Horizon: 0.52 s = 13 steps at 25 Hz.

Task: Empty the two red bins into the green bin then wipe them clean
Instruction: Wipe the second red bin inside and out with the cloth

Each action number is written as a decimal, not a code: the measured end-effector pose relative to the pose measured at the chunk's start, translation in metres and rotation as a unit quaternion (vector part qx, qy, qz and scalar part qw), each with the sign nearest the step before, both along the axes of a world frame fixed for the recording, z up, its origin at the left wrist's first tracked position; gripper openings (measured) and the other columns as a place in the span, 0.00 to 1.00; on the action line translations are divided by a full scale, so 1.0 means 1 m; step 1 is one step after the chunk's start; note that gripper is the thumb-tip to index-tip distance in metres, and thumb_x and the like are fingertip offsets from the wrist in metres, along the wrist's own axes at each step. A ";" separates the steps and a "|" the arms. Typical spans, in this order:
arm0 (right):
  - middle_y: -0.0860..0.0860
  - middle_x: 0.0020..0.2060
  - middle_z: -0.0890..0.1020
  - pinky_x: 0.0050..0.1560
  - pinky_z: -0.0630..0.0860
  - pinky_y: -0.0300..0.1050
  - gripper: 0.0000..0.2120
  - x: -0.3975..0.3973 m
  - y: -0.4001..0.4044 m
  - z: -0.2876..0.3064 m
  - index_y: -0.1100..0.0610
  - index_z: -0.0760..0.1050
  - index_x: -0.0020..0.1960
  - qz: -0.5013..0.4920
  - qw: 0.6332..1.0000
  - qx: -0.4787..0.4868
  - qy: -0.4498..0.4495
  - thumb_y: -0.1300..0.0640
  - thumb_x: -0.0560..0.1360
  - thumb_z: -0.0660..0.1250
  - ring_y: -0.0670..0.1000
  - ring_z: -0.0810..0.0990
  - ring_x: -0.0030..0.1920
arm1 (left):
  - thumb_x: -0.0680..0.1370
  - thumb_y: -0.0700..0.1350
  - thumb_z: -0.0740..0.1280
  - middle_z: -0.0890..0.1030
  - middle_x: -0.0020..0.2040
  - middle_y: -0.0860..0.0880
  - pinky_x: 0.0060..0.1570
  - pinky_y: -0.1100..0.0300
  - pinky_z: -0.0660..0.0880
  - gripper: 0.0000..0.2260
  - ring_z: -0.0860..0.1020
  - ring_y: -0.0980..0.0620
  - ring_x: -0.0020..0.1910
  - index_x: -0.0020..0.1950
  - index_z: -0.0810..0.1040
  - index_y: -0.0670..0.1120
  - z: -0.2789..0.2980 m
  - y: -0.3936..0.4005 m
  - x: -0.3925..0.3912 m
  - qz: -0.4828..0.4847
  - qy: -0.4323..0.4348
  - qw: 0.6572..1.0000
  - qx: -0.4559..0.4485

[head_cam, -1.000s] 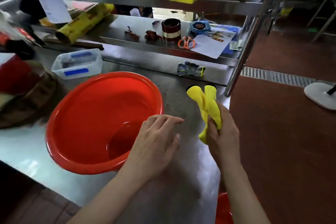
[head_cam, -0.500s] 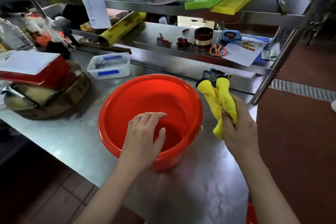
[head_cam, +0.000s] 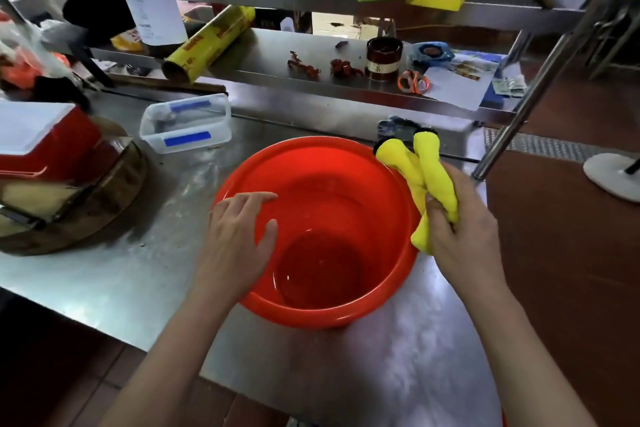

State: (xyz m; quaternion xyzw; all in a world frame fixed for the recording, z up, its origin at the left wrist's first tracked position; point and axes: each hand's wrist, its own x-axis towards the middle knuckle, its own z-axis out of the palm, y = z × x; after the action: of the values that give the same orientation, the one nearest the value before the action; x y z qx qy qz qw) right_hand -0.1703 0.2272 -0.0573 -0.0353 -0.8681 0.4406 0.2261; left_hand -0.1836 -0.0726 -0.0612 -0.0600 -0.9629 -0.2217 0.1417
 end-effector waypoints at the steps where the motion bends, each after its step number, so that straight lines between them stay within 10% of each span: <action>1: 0.44 0.59 0.79 0.58 0.76 0.53 0.23 0.001 -0.004 0.000 0.47 0.69 0.73 -0.005 1.000 0.007 0.000 0.62 0.80 0.65 0.52 0.78 0.57 | 0.80 0.46 0.68 0.78 0.65 0.47 0.68 0.48 0.64 0.16 0.73 0.43 0.66 0.68 0.75 0.50 -0.002 -0.008 -0.006 -0.001 -0.001 1.000 0.000; 13: 0.51 0.63 0.78 0.63 0.73 0.58 0.25 0.007 -0.047 -0.041 0.46 0.68 0.75 -0.080 0.991 0.095 -0.041 0.61 0.79 0.63 0.53 0.75 0.63 | 0.79 0.50 0.68 0.56 0.81 0.41 0.74 0.41 0.59 0.33 0.57 0.37 0.79 0.81 0.59 0.52 -0.035 -0.047 -0.068 -0.015 -0.105 0.993 -0.047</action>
State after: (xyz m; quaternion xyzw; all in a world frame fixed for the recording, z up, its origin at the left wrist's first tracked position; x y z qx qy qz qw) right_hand -0.1628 0.1803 -0.0987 -0.1009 -0.9090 0.3349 0.2266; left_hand -0.2514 -0.1200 -0.0960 -0.0577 -0.9808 -0.1831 0.0335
